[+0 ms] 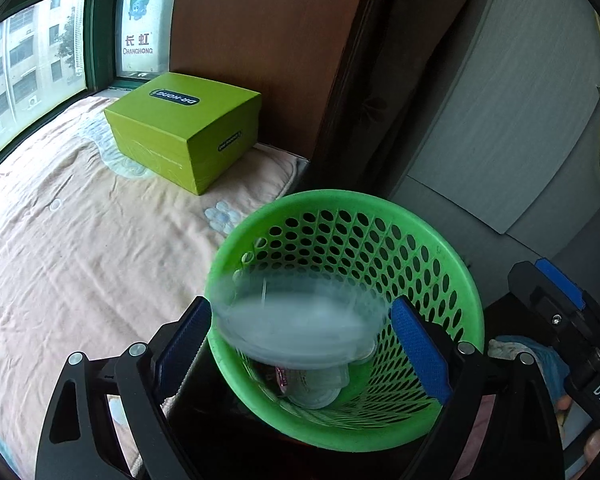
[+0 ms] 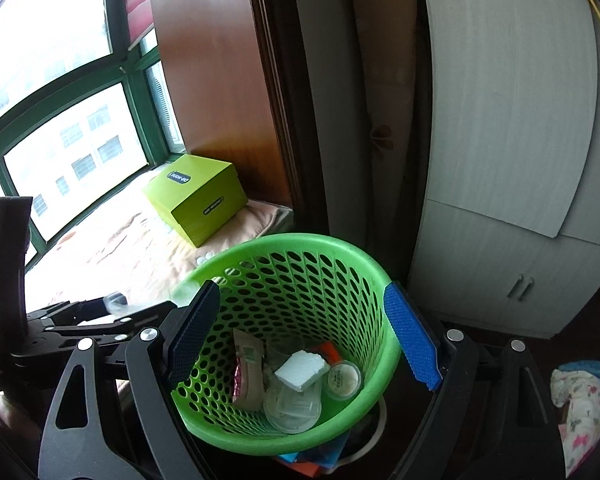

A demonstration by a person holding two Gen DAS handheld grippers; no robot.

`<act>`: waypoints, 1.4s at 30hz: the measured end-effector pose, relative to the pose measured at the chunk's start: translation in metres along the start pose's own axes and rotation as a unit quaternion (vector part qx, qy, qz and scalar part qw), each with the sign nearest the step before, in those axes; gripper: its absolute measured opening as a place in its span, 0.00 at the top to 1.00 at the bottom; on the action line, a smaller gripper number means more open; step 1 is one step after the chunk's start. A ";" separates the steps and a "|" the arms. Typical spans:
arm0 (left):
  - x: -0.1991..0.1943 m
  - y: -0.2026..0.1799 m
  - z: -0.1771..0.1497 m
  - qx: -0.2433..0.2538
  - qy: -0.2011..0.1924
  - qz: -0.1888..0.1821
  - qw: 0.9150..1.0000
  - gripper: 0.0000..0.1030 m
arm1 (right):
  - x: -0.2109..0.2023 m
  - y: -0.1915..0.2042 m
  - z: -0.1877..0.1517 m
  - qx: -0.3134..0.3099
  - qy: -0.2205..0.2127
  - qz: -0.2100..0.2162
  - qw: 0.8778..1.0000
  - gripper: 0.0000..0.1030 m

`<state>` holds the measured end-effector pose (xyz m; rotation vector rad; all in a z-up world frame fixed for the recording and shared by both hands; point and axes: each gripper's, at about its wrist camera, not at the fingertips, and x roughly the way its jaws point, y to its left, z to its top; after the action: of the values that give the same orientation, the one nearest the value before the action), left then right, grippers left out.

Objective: Collect trash

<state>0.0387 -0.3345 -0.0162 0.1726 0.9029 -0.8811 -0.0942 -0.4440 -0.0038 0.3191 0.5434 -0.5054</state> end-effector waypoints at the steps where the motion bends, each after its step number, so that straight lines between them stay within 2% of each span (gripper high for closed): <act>1: 0.000 0.000 -0.001 -0.001 0.000 -0.001 1.000 0.12 | 0.000 -0.001 0.000 0.000 0.000 0.000 1.000 0.19; 12: -0.025 0.021 -0.004 -0.022 -0.023 0.023 0.999 0.11 | 0.000 0.007 0.001 -0.008 0.004 0.011 1.000 0.19; 24: -0.074 0.076 -0.013 -0.064 -0.056 0.102 0.991 0.10 | 0.006 0.043 0.006 -0.038 0.011 0.047 0.998 0.19; 29: -0.096 0.102 -0.021 -0.088 -0.067 0.132 0.985 0.09 | 0.010 0.066 0.008 -0.057 0.013 0.071 0.996 0.18; 42: -0.146 0.165 -0.047 -0.150 -0.086 0.219 0.960 0.09 | 0.017 0.130 0.010 -0.107 0.019 0.132 0.985 0.15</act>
<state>0.0854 -0.1178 0.0269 0.0289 0.7826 -0.3355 -0.0083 -0.3459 0.0152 0.1926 0.5766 -0.1818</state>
